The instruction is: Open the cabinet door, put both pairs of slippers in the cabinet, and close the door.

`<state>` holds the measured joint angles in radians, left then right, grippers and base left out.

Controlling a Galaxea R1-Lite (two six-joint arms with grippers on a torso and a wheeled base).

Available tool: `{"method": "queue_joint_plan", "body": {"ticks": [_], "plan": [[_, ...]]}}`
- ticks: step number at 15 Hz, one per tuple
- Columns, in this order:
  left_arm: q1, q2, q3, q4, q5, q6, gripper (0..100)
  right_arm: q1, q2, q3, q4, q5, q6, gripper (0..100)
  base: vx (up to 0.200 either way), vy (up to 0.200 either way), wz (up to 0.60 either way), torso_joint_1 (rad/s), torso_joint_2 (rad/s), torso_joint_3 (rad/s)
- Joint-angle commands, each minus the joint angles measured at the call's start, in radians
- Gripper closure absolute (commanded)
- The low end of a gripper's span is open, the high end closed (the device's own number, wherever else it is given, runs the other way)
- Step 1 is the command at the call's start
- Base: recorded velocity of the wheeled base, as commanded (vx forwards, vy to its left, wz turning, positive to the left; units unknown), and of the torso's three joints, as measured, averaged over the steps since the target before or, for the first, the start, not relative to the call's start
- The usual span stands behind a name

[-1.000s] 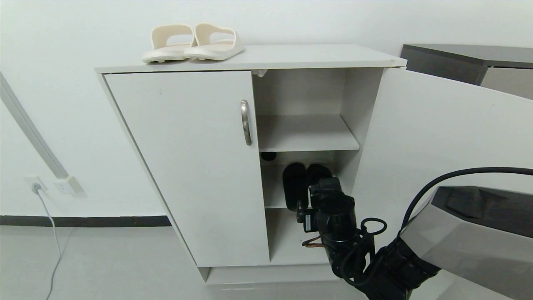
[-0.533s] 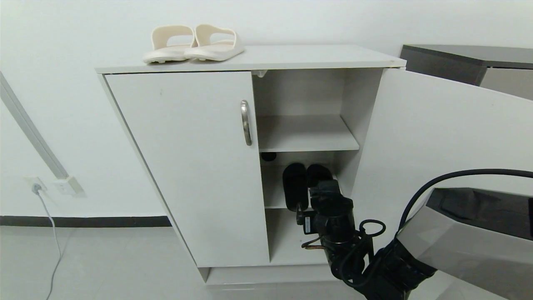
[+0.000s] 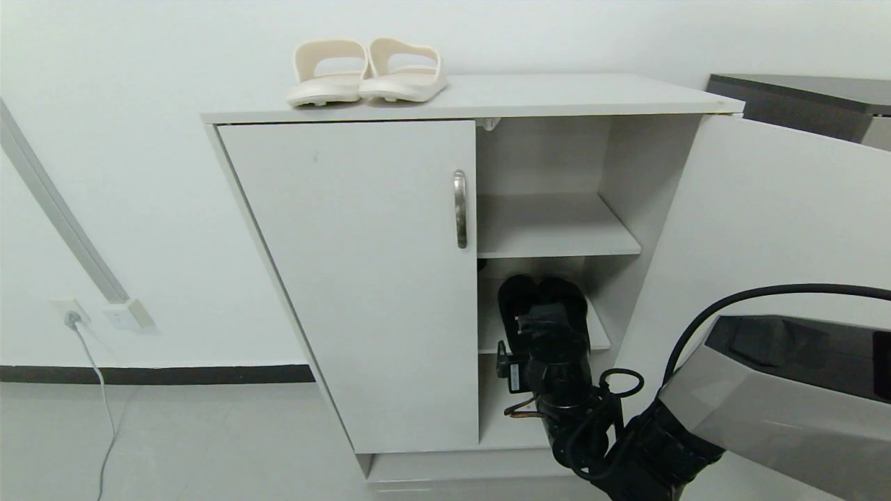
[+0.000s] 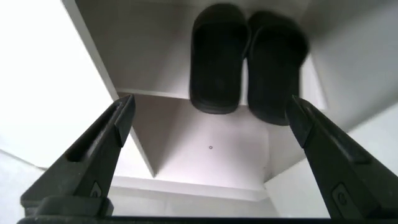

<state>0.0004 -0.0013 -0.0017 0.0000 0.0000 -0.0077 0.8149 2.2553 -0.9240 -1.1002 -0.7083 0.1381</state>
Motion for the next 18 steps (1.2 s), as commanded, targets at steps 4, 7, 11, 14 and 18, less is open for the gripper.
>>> {"method": "queue_joint_plan", "body": {"ticks": [4,7,11,14,18], "plan": [[0.001,0.001,0.0,0.0,0.0,0.0,100,0.007,0.01,0.001,-0.001,0.001,0.0,0,0.0,0.2,0.0,-0.001,0.0,0.004],[0.001,0.001,0.0,0.0,0.0,0.0,100,0.009,0.01,0.001,-0.001,0.001,0.0,0,0.0,0.2,0.0,0.002,0.0,0.007],[0.001,0.001,0.0,0.0,0.0,0.0,100,0.012,0.01,-0.001,-0.001,0.001,0.0,0,0.0,0.2,0.0,0.004,0.0,0.001],[0.003,0.001,0.0,0.0,0.02,-0.002,100,0.012,0.009,0.001,-0.003,0.001,0.0,0,0.0,0.133,0.0,0.003,0.0,0.0],[0.001,0.001,0.0,0.0,0.023,-0.002,100,0.012,0.007,0.002,-0.003,0.001,-0.002,0,0.0,0.0,0.0,0.0,0.0,0.0]]}}
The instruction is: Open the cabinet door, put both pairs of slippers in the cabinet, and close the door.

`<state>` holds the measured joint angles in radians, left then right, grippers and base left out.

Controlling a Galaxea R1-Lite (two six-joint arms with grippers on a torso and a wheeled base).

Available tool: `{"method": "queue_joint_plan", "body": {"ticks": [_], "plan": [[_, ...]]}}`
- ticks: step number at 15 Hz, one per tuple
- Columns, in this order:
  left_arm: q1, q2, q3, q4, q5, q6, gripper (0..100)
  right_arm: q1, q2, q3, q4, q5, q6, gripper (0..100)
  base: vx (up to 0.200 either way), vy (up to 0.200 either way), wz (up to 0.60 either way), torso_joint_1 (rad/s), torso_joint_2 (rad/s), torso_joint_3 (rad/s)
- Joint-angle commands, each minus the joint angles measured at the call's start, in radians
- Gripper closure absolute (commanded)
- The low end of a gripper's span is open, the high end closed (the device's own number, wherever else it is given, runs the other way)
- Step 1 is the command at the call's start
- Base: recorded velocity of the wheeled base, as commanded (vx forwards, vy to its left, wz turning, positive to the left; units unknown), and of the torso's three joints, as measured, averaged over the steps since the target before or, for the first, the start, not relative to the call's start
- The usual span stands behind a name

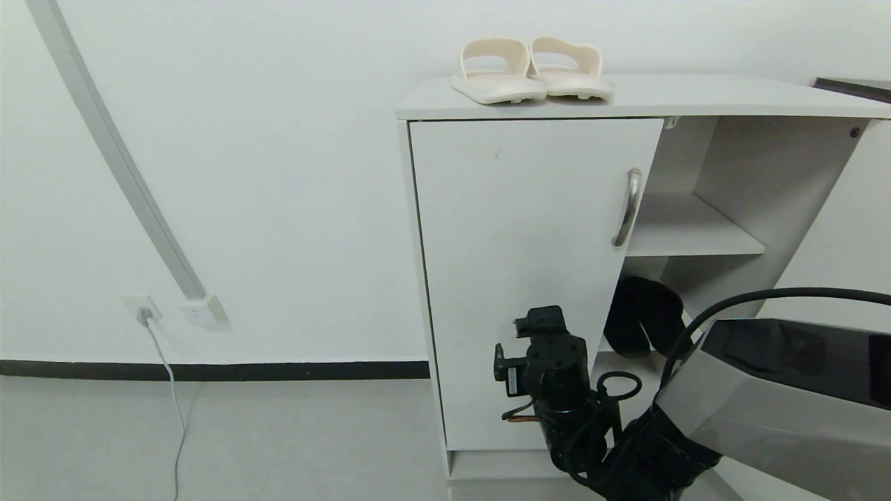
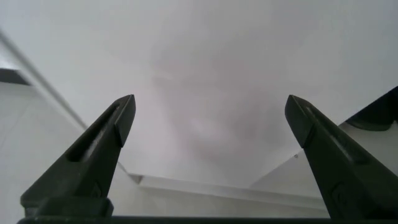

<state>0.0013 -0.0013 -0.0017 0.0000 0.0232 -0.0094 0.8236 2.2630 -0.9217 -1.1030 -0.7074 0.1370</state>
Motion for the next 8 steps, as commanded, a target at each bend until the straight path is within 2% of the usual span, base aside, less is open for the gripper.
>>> {"method": "queue_joint_plan", "body": {"ticks": [1,5,8], "plan": [[0.002,0.001,0.0,0.0,0.0,0.0,100,0.003,0.0,0.0,0.0,0.0,0.0,0,0.0,0.0,0.0,0.0,0.0,0.0],[0.002,0.001,0.0,0.0,0.0,-0.001,100,0.003,-0.005,0.0,-0.035,0.0,0.0,0,0.0,0.0,0.0,0.0,0.0,0.0],[0.002,0.001,0.0,0.0,0.0,0.0,100,-0.001,0.013,0.015,-0.123,0.013,-0.059,0,0.0,0.0,0.0,0.0,0.0,0.0]]}}
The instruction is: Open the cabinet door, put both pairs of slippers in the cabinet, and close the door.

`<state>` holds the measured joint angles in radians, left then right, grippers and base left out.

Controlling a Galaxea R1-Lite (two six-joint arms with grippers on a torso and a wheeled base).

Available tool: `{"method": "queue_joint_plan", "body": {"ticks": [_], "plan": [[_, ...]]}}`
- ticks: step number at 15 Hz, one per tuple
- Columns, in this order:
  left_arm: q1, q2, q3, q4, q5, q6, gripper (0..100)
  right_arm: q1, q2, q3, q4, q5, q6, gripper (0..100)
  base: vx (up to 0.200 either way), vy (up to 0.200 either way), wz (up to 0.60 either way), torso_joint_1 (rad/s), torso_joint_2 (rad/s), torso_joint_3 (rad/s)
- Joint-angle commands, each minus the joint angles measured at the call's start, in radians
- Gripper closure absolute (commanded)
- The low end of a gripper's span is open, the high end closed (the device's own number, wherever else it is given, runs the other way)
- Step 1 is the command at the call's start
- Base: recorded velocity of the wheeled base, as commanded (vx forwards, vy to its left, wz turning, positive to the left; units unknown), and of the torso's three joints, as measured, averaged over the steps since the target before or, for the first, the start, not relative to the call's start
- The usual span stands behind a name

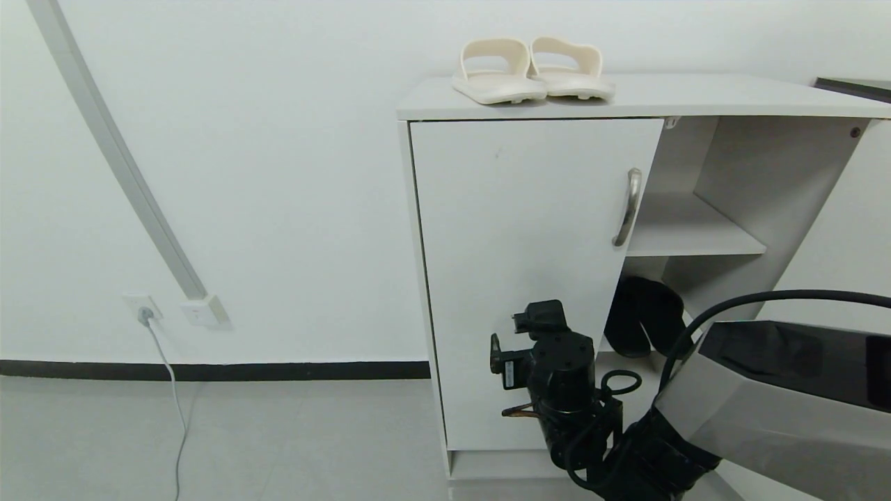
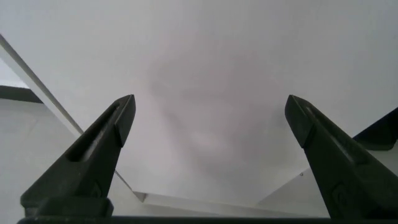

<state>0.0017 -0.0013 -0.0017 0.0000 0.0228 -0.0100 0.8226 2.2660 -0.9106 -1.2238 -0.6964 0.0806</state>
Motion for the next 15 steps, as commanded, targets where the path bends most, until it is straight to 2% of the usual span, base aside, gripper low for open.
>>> {"method": "queue_joint_plan", "body": {"ticks": [1,12,15], "plan": [[0.001,0.001,0.0,0.0,0.0,0.001,100,-0.003,0.014,0.006,-0.02,0.001,-0.018,0,0.0,0.0,0.0,0.0,0.0,0.0],[0.001,0.001,0.0,0.0,0.0,-0.001,100,-0.003,0.021,0.018,-0.072,0.017,-0.035,0,0.0,0.0,0.0,0.0,0.0,0.0],[0.001,0.001,0.0,0.0,0.0,-0.001,100,-0.003,0.021,0.018,-0.071,0.017,-0.035,0,0.0,0.0,0.0,0.022,-0.24,-0.253]]}}
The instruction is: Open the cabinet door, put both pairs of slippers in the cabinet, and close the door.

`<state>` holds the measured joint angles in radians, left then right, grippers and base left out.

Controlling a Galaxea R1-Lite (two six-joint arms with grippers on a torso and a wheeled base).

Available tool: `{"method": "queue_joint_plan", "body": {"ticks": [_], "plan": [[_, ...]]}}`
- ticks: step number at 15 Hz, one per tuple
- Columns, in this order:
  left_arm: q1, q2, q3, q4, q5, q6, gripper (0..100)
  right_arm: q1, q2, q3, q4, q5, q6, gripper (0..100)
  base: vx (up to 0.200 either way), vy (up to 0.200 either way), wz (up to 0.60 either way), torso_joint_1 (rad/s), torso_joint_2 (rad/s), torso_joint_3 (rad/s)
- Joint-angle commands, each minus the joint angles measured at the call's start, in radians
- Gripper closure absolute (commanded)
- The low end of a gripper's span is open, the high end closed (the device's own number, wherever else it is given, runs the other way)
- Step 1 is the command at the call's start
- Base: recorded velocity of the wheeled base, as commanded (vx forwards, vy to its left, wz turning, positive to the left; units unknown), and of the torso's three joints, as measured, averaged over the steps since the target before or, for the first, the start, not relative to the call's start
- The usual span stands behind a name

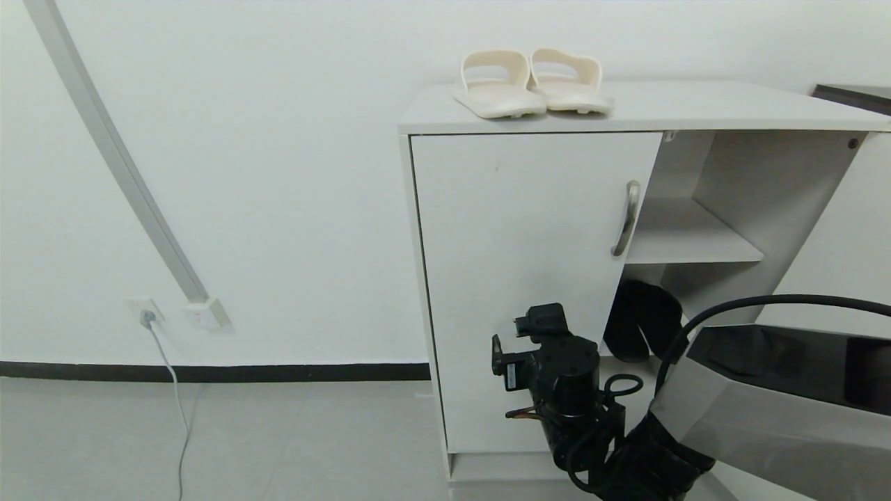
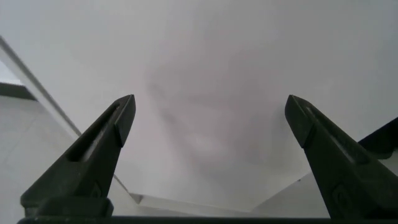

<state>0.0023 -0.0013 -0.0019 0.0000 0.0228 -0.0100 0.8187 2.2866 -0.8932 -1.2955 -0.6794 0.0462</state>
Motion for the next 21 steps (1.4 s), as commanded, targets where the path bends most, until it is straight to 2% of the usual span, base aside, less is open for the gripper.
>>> {"method": "queue_joint_plan", "body": {"ticks": [1,10,21], "plan": [[0.001,0.001,0.0,0.0,0.0,-0.001,100,0.002,0.001,0.002,-0.001,0.0,0.0,0,0.0,0.0,0.0,0.027,-0.43,-0.334],[-0.001,0.001,0.0,0.0,0.0,-0.002,100,0.0,0.001,0.007,0.001,0.0,0.0,0,0.0,0.0,0.0,0.108,-0.45,-0.34],[0.001,0.001,0.0,0.0,0.0,-0.002,100,-0.01,0.001,0.008,0.001,0.0,0.0,0,0.0,0.0,0.0,0.188,-0.5,-0.316]]}}
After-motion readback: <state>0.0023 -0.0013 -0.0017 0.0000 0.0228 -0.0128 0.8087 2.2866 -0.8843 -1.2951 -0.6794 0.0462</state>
